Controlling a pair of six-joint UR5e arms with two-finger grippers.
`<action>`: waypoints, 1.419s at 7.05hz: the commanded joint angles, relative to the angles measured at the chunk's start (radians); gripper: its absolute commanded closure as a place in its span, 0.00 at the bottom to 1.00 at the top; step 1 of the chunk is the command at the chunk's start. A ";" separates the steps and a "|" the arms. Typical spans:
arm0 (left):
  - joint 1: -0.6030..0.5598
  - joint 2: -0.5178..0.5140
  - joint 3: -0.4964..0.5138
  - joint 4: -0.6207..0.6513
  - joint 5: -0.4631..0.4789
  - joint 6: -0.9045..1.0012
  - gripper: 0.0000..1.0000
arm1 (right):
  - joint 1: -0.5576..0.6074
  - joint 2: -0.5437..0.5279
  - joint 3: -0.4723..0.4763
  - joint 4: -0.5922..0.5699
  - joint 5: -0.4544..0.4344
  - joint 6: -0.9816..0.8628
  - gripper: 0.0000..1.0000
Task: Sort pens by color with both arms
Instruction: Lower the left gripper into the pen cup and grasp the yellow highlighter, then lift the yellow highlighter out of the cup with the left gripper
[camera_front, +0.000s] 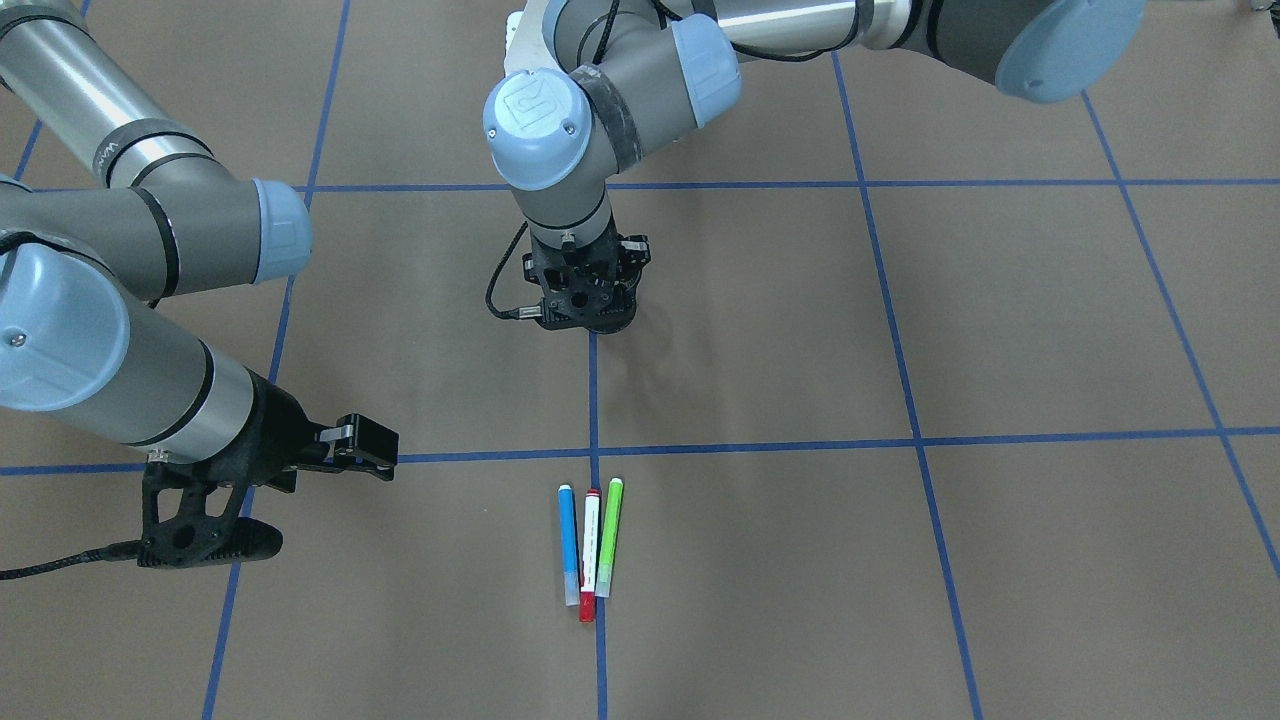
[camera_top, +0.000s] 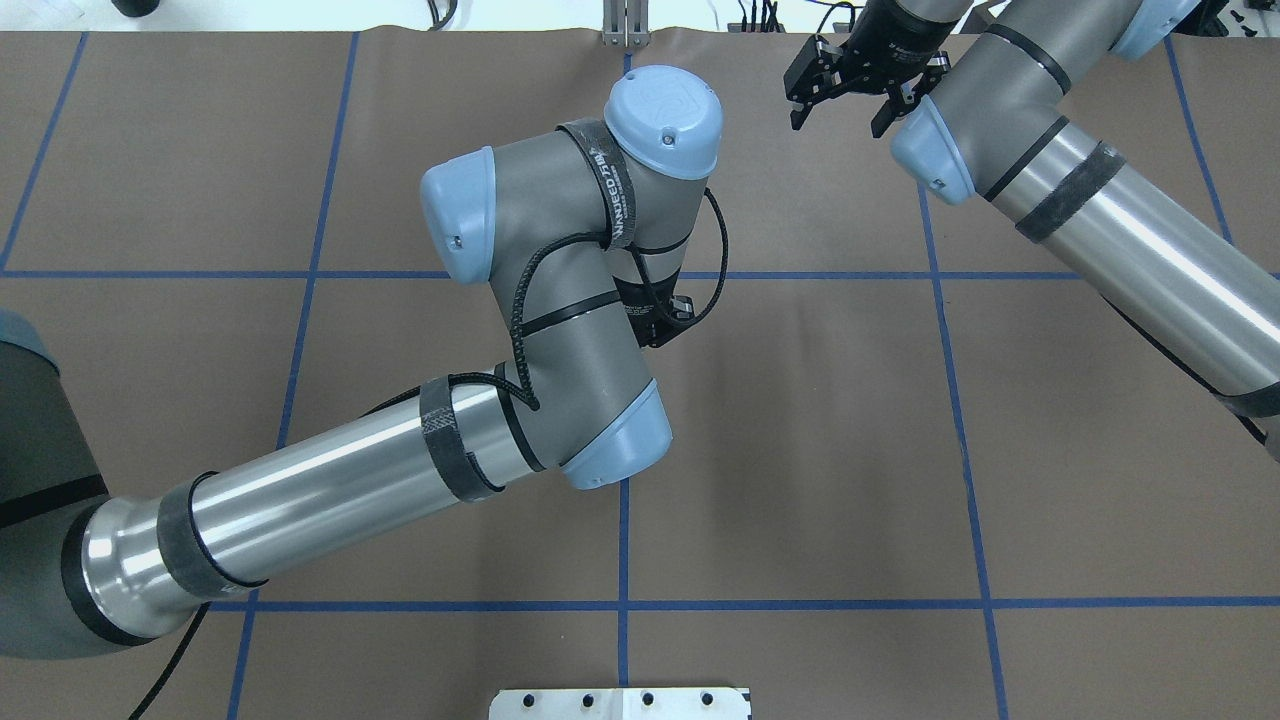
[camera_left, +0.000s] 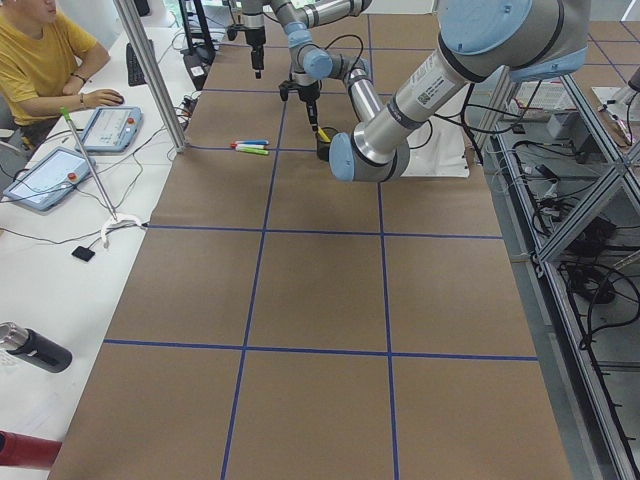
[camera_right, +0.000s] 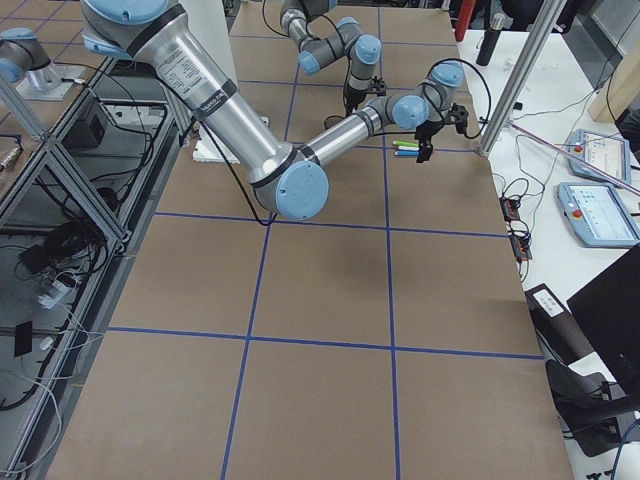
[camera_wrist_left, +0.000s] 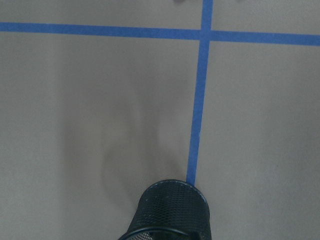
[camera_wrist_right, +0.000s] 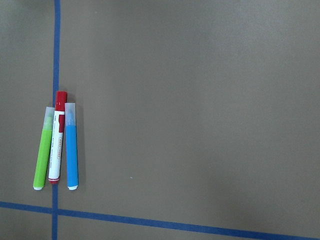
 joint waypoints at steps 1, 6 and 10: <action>-0.006 0.030 -0.138 0.061 0.002 0.005 1.00 | 0.001 0.003 0.000 0.001 0.000 0.002 0.01; -0.147 0.075 -0.353 0.023 0.013 0.009 1.00 | 0.001 0.002 0.000 0.002 -0.005 0.002 0.01; -0.250 0.199 -0.263 -0.453 0.131 -0.001 1.00 | 0.001 0.000 0.000 0.002 -0.006 0.002 0.01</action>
